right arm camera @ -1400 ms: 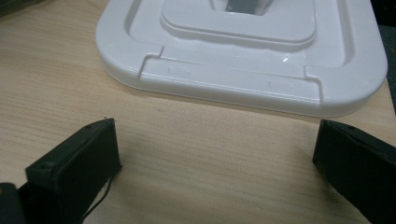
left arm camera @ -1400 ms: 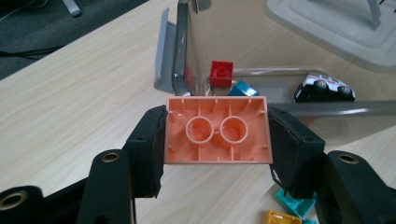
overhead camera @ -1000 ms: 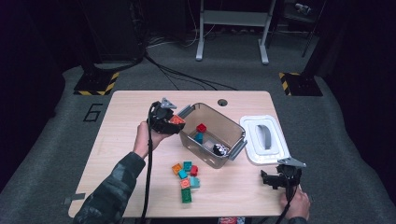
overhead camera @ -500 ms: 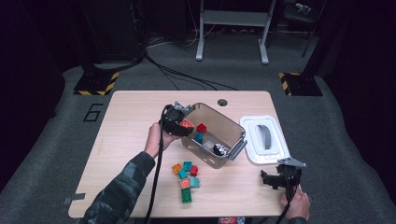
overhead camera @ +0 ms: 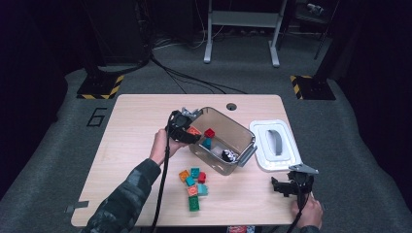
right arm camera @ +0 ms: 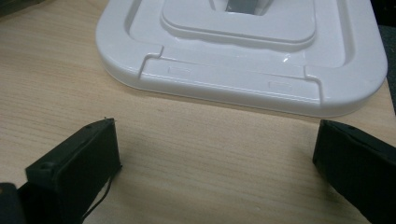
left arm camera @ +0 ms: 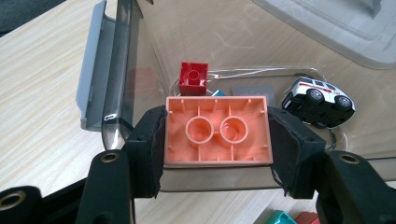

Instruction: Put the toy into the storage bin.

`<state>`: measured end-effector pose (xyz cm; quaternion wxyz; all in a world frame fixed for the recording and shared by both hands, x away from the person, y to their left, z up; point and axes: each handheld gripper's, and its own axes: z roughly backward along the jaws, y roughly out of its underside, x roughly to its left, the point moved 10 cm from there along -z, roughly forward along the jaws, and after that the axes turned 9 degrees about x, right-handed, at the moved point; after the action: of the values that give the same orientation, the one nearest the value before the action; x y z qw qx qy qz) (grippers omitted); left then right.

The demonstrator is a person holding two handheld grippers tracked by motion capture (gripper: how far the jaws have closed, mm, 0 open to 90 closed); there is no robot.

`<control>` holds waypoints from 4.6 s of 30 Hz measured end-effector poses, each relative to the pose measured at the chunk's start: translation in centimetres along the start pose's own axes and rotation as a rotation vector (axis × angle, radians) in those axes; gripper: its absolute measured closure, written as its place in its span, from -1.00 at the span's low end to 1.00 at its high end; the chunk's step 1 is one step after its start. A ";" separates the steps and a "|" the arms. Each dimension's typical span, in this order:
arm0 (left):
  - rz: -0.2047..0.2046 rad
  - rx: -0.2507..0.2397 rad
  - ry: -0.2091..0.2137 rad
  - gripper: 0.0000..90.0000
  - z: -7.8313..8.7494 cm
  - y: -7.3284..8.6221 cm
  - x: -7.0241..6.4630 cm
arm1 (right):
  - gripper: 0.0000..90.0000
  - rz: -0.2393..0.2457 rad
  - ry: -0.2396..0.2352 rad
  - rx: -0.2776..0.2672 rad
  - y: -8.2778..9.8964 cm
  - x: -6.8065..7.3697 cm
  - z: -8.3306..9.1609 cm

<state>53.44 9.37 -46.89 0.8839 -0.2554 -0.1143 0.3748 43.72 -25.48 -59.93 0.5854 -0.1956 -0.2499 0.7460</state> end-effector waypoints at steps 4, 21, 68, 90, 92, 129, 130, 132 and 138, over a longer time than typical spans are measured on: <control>-0.012 -0.005 -0.002 -0.11 0.4 -0.1 -0.2 | -1.00 0.000 0.000 0.000 0.0 0.0 0.0; -0.038 -0.088 -0.055 -0.66 4.5 1.3 -0.8 | -1.00 0.000 0.000 0.000 0.0 0.0 0.0; 0.087 0.049 -0.068 -0.74 -4.2 13.5 0.1 | -1.00 0.000 0.000 0.000 0.0 0.0 0.0; -0.006 0.038 -0.011 -0.57 -3.6 13.4 -1.0 | -1.00 0.000 0.000 0.000 0.0 0.0 0.0; -0.024 0.044 -0.008 -0.29 -3.6 13.4 -1.4 | -1.00 0.000 0.000 0.000 0.0 0.0 0.0; -0.010 -0.005 -0.018 0.32 -0.2 11.2 -0.1 | -1.00 0.000 0.000 0.000 0.0 0.0 0.0; -0.010 -0.012 -0.019 0.32 0.0 11.0 0.0 | -1.00 0.000 0.000 0.000 0.0 0.0 0.0; -0.009 -0.019 -0.023 0.32 0.5 10.6 0.2 | -1.00 0.000 0.000 0.000 0.0 0.0 0.0; -0.002 -0.041 -0.028 0.32 2.0 9.4 0.7 | -1.00 0.000 0.000 0.000 0.0 0.0 0.0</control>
<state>47.42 16.16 -50.23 0.8771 -0.2683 -0.1347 0.3749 43.72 -25.47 -59.93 0.5854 -0.1956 -0.2500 0.7460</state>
